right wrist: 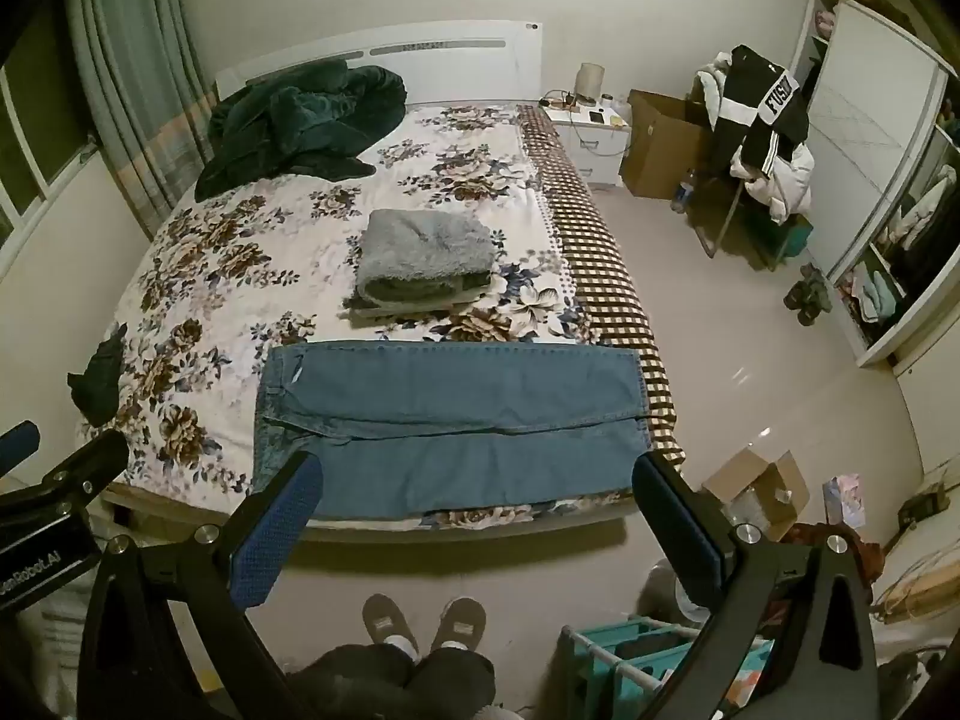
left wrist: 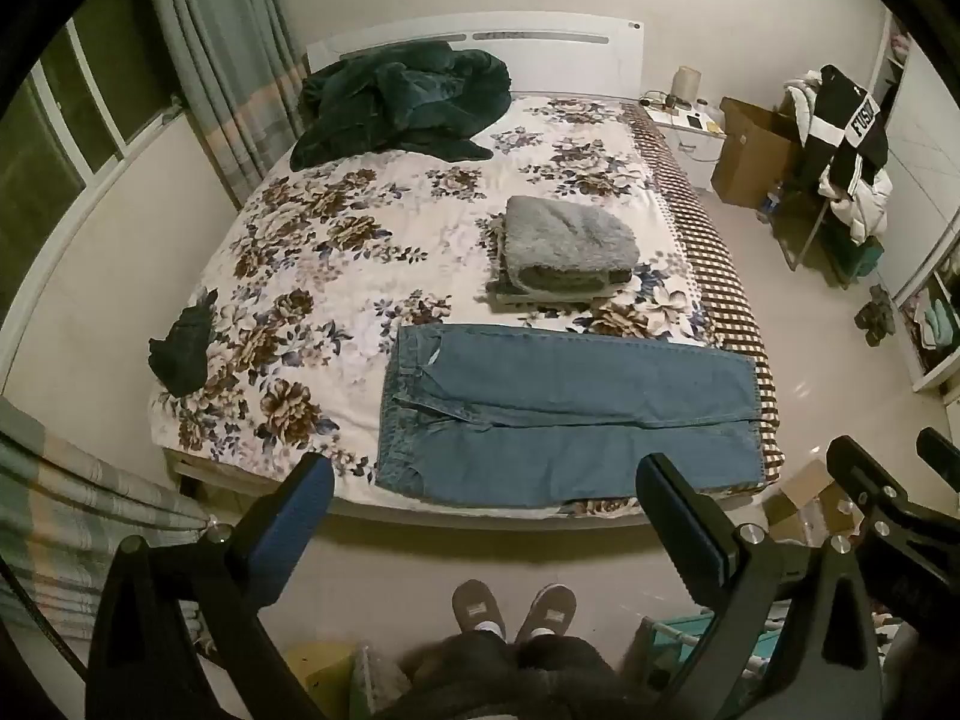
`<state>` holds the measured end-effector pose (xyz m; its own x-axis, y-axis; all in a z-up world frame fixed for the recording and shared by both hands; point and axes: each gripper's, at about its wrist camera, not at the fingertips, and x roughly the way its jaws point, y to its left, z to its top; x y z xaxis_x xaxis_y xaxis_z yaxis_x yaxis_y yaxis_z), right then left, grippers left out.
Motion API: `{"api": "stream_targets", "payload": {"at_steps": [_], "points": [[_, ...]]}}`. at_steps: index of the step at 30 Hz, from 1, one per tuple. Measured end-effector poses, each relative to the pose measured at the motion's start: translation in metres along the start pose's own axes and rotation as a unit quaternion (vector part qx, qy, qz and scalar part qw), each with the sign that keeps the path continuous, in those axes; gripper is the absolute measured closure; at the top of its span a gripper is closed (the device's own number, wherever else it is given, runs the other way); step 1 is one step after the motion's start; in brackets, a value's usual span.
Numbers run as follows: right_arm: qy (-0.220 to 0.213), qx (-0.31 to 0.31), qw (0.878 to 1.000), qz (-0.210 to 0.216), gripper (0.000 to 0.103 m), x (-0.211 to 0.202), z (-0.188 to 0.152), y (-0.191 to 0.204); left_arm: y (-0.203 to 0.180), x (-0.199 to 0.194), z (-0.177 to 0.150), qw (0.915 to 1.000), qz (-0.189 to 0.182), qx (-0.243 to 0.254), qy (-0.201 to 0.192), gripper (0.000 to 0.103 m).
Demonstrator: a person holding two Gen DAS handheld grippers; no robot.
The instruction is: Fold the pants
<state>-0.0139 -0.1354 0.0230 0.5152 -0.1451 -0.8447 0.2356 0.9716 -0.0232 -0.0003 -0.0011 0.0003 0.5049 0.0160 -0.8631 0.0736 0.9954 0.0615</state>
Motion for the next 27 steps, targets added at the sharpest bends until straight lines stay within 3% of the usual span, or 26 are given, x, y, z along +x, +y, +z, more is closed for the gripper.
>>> {"api": "stream_targets", "payload": {"at_steps": [27], "points": [[0.003,-0.006,1.000,-0.001,0.000,-0.009,0.004,0.013,0.007,-0.007,0.009,1.0000,-0.004,-0.004,-0.001,0.000]]}}
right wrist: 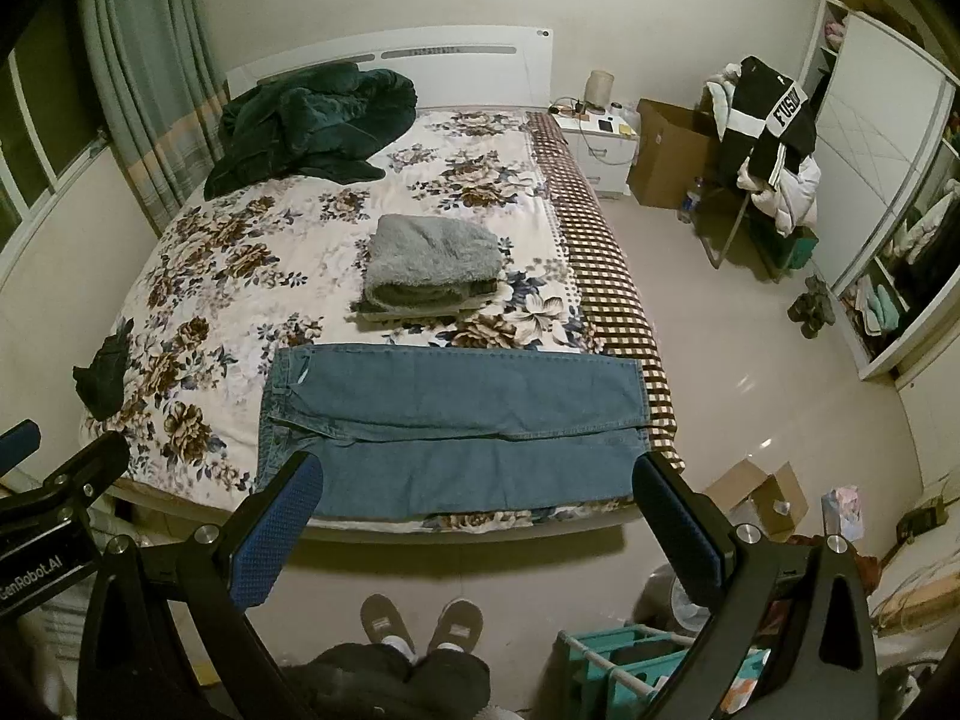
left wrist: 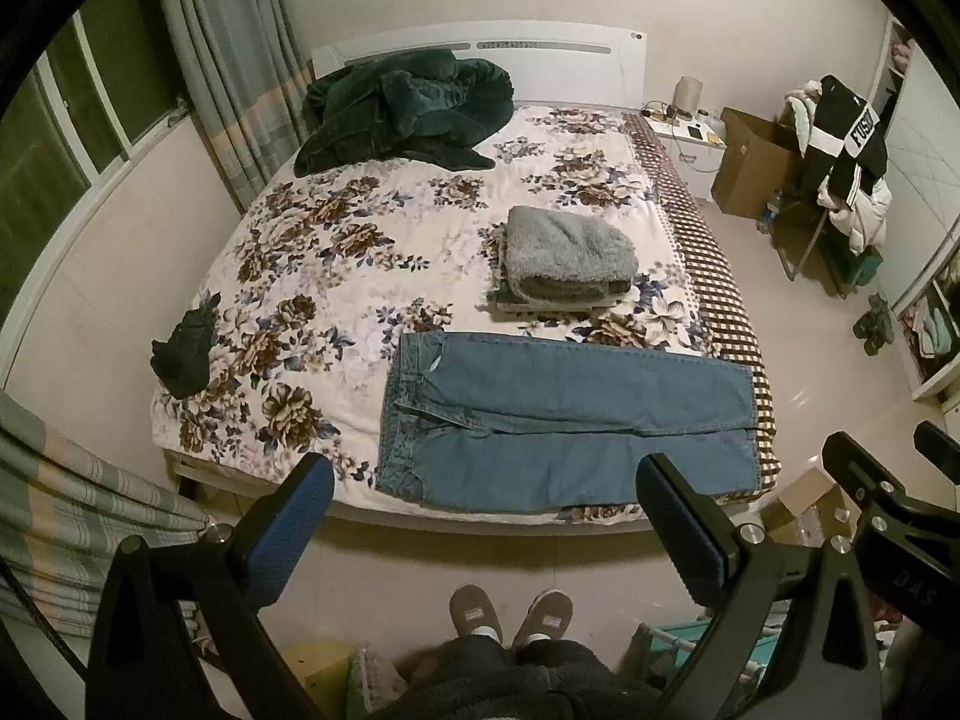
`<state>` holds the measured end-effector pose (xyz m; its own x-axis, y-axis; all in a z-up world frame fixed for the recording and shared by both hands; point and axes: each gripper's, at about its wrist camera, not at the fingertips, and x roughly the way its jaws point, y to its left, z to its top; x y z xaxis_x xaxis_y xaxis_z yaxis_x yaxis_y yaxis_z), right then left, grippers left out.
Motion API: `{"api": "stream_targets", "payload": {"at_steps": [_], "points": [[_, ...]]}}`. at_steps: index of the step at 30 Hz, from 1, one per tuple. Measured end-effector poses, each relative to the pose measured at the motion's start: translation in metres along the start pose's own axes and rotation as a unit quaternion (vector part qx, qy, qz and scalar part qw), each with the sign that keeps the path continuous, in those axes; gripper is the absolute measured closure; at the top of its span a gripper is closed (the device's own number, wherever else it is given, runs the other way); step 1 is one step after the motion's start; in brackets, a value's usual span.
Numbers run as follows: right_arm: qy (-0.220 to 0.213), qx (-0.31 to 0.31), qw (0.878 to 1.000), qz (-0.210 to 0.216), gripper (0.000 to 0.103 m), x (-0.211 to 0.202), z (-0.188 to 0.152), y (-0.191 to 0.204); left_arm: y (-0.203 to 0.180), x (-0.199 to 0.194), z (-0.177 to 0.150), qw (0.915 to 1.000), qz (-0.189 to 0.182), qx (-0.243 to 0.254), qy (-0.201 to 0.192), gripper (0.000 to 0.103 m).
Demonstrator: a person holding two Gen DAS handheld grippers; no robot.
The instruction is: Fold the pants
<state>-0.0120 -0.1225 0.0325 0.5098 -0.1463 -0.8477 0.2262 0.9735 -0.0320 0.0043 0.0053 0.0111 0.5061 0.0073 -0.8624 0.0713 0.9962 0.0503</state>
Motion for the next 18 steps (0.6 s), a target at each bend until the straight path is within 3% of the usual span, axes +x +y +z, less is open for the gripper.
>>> {"api": "stream_targets", "payload": {"at_steps": [18], "points": [[-0.001,-0.002,1.000,-0.001,0.000,-0.012,0.003,0.004,-0.001,0.000,-0.003,1.0000,-0.002,-0.002,-0.003,0.000]]}}
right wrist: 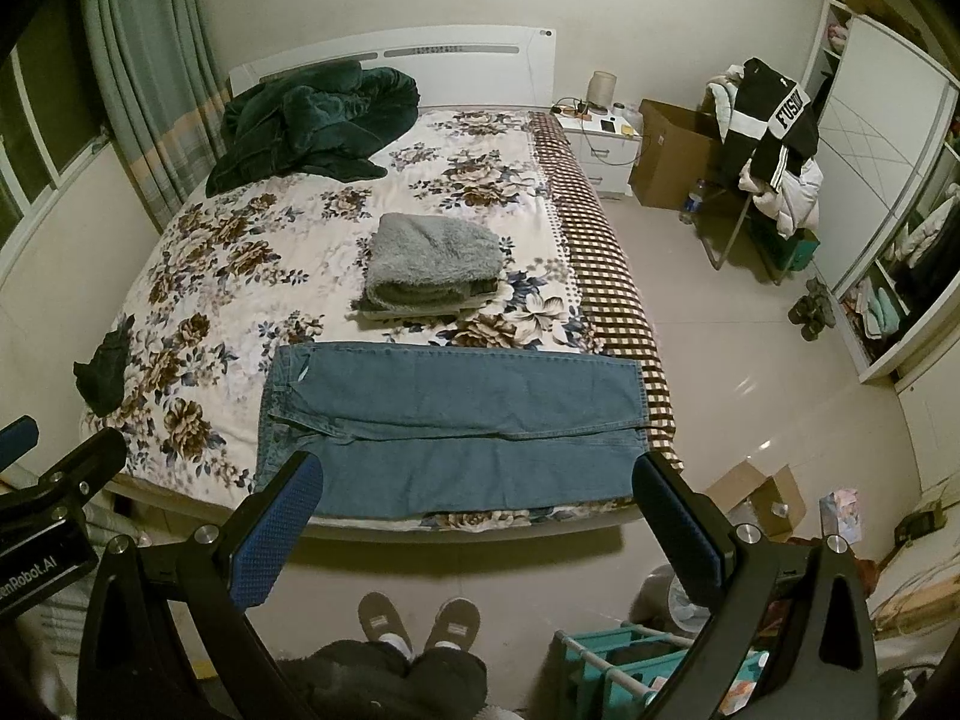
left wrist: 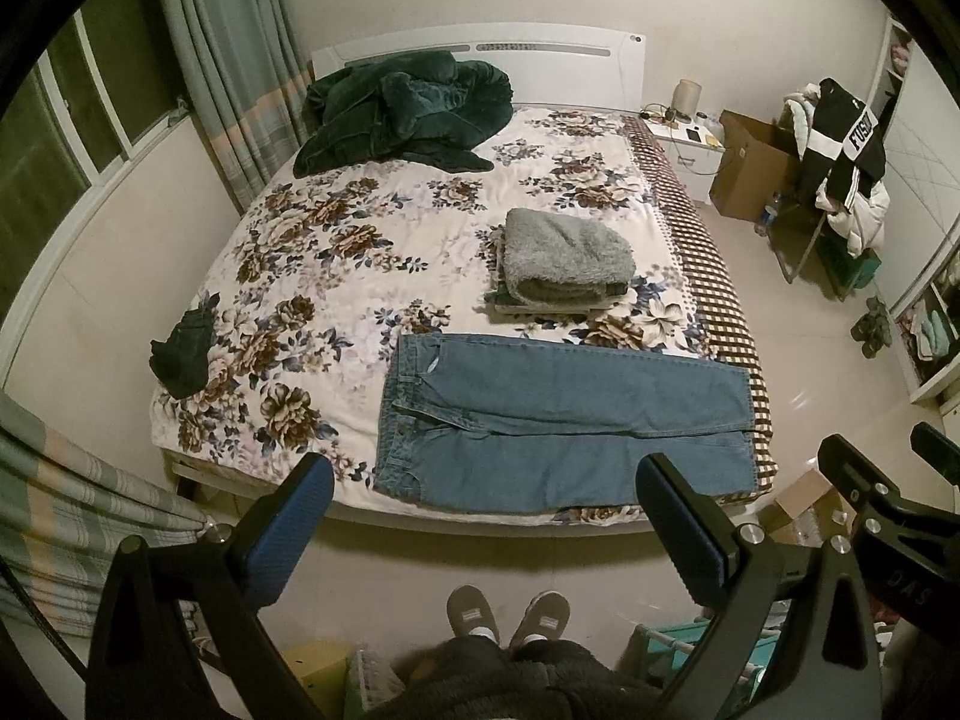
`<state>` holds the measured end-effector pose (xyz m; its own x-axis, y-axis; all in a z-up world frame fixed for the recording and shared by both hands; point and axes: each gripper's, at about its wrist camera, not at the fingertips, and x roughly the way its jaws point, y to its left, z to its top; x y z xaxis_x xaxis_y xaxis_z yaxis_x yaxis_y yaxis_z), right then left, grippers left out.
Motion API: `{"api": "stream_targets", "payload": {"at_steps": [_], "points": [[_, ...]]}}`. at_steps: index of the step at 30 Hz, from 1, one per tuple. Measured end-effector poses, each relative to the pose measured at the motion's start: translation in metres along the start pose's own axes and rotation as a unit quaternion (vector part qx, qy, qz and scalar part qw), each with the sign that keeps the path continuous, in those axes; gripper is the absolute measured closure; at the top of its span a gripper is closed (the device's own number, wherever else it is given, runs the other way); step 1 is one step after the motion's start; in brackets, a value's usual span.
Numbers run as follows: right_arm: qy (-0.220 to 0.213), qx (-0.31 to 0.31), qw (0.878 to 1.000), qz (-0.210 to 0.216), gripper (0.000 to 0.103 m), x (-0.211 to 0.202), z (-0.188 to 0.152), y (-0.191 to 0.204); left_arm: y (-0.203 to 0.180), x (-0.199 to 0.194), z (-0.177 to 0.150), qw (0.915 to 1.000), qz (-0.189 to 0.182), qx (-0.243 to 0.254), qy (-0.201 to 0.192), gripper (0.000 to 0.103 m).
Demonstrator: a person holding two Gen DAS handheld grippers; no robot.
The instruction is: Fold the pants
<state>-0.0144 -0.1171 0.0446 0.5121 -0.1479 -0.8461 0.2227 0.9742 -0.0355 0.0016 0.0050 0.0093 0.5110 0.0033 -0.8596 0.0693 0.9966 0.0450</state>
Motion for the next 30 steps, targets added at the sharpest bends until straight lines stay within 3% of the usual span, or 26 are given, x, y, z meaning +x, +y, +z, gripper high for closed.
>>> {"api": "stream_targets", "payload": {"at_steps": [30], "points": [[0.003,-0.006,1.000,0.002,0.000,-0.003,-0.005,0.006,-0.001,-0.006,0.006,1.0000,0.000,-0.001,-0.003,0.000]]}}
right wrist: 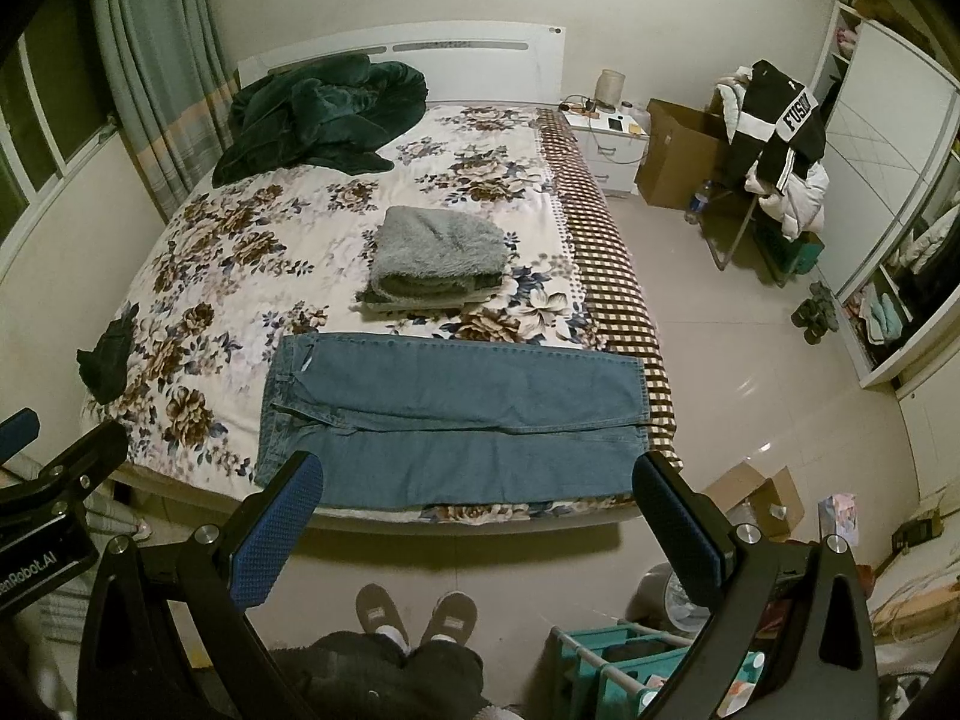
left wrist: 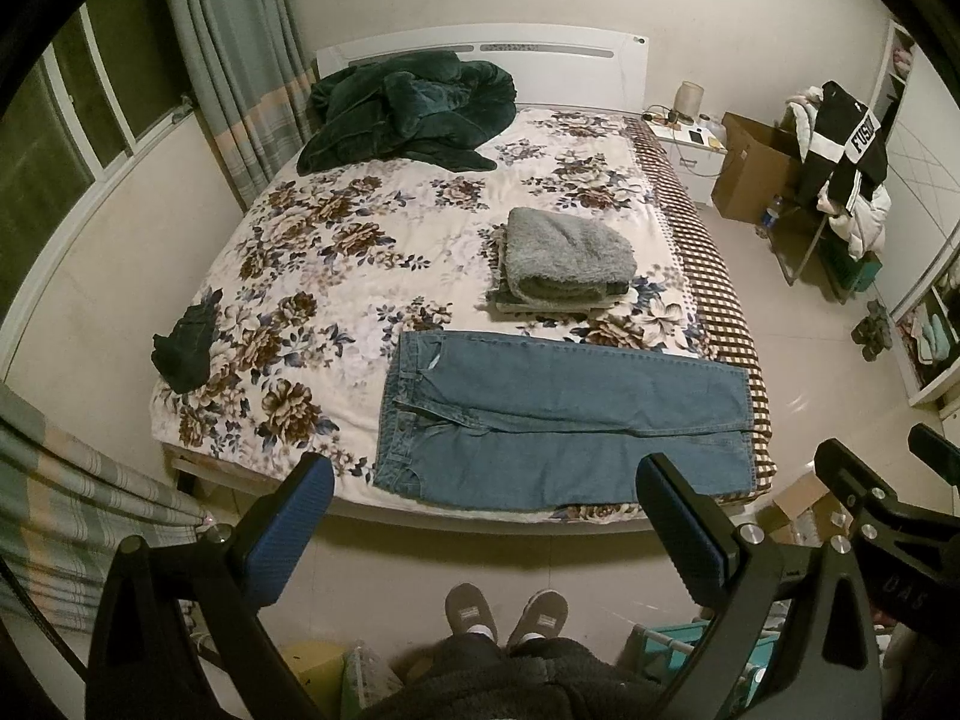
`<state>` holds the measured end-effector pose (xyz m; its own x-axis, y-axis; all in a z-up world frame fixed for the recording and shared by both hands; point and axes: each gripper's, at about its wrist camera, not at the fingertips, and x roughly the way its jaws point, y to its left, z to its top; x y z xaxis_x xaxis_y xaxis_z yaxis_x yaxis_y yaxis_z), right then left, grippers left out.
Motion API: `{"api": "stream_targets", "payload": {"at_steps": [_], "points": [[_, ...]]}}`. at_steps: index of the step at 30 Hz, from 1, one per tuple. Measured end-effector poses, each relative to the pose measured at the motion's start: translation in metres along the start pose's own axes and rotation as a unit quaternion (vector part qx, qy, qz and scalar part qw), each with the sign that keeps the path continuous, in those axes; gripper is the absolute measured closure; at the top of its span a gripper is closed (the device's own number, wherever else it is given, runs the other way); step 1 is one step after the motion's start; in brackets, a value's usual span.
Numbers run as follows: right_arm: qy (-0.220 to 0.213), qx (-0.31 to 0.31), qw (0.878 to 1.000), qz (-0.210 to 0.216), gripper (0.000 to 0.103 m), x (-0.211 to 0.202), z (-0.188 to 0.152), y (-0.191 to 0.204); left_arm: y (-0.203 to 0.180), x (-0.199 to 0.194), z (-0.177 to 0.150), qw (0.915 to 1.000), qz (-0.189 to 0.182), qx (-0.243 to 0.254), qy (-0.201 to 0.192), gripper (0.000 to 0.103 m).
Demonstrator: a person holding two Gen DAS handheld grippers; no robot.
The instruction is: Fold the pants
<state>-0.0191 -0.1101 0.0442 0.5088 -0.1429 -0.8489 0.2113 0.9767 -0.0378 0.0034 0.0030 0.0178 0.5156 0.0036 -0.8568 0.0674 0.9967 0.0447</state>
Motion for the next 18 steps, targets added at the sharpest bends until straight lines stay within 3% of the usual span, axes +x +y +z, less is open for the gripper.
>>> {"api": "stream_targets", "payload": {"at_steps": [14,18], "points": [[0.005,-0.001,1.000,0.004,0.000,0.003,-0.008,0.005,-0.002,-0.011,-0.001,1.0000,0.003,-0.005,0.001,0.000],[0.015,0.002,1.000,0.008,0.000,0.023,-0.015,-0.002,0.000,0.006,0.010,0.9995,0.025,-0.020,-0.007,0.000]]}}
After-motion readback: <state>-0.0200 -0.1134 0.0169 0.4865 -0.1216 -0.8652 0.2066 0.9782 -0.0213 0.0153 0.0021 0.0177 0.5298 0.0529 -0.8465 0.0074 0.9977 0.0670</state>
